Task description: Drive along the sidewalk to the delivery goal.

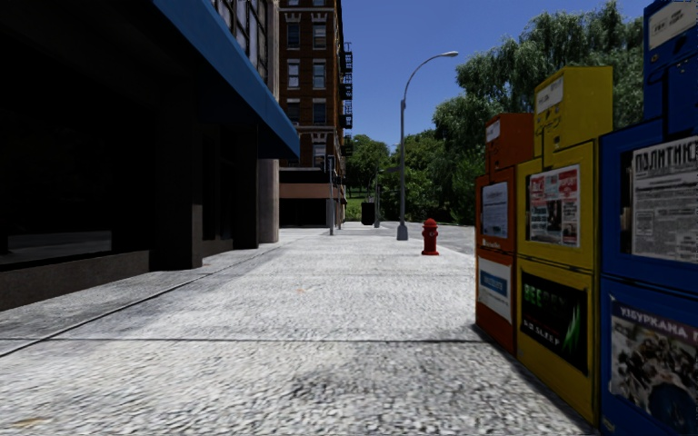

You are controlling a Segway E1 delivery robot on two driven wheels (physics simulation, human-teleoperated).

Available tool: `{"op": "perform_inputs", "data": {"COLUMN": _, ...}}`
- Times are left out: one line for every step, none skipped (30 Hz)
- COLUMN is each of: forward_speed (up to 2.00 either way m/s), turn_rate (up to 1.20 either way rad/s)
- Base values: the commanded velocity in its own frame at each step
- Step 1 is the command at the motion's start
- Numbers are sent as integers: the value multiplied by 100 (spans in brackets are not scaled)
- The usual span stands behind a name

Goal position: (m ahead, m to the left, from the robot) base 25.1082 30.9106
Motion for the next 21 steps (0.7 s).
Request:
{"op": "perform_inputs", "data": {"forward_speed": 200, "turn_rate": 0}}
{"op": "perform_inputs", "data": {"forward_speed": 200, "turn_rate": 0}}
{"op": "perform_inputs", "data": {"forward_speed": 200, "turn_rate": 0}}
{"op": "perform_inputs", "data": {"forward_speed": 200, "turn_rate": 0}}
{"op": "perform_inputs", "data": {"forward_speed": 200, "turn_rate": 0}}
{"op": "perform_inputs", "data": {"forward_speed": 200, "turn_rate": 0}}
{"op": "perform_inputs", "data": {"forward_speed": 200, "turn_rate": 0}}
{"op": "perform_inputs", "data": {"forward_speed": 200, "turn_rate": 0}}
{"op": "perform_inputs", "data": {"forward_speed": 200, "turn_rate": 0}}
{"op": "perform_inputs", "data": {"forward_speed": 200, "turn_rate": 0}}
{"op": "perform_inputs", "data": {"forward_speed": 200, "turn_rate": 0}}
{"op": "perform_inputs", "data": {"forward_speed": 200, "turn_rate": 0}}
{"op": "perform_inputs", "data": {"forward_speed": 200, "turn_rate": 0}}
{"op": "perform_inputs", "data": {"forward_speed": 200, "turn_rate": 0}}
{"op": "perform_inputs", "data": {"forward_speed": 200, "turn_rate": 0}}
{"op": "perform_inputs", "data": {"forward_speed": 200, "turn_rate": 0}}
{"op": "perform_inputs", "data": {"forward_speed": 200, "turn_rate": 0}}
{"op": "perform_inputs", "data": {"forward_speed": 200, "turn_rate": 0}}
{"op": "perform_inputs", "data": {"forward_speed": 200, "turn_rate": 0}}
{"op": "perform_inputs", "data": {"forward_speed": 200, "turn_rate": 0}}
{"op": "perform_inputs", "data": {"forward_speed": 200, "turn_rate": 0}}
